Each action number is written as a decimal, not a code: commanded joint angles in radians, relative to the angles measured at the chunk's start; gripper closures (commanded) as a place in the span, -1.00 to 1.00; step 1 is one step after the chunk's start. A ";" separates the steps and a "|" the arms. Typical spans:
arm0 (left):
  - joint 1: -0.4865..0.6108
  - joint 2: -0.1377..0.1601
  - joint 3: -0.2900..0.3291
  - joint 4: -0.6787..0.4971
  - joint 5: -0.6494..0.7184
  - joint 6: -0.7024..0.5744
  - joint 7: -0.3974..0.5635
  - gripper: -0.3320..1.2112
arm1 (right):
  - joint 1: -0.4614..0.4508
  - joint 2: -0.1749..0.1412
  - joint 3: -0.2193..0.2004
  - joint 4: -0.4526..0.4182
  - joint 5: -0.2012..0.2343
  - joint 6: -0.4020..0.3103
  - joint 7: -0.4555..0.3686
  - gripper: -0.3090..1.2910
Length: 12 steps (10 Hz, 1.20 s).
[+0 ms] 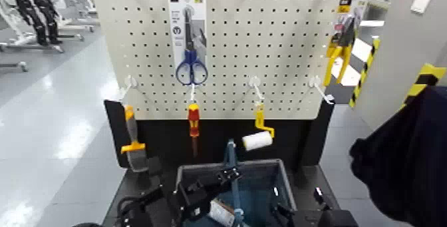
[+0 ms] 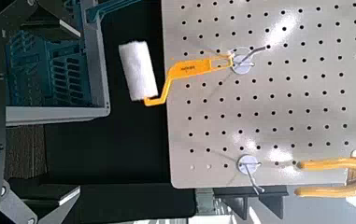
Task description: Grasp the handle of the crate.
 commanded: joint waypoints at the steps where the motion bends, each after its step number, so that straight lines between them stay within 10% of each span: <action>1: 0.087 0.042 0.023 -0.121 0.093 0.009 0.088 0.97 | 0.002 0.002 -0.004 0.002 0.005 -0.008 -0.002 -0.43; 12: 0.141 0.033 0.065 -0.178 0.153 -0.003 0.142 0.97 | 0.003 0.003 -0.006 0.005 0.018 -0.017 -0.002 -0.43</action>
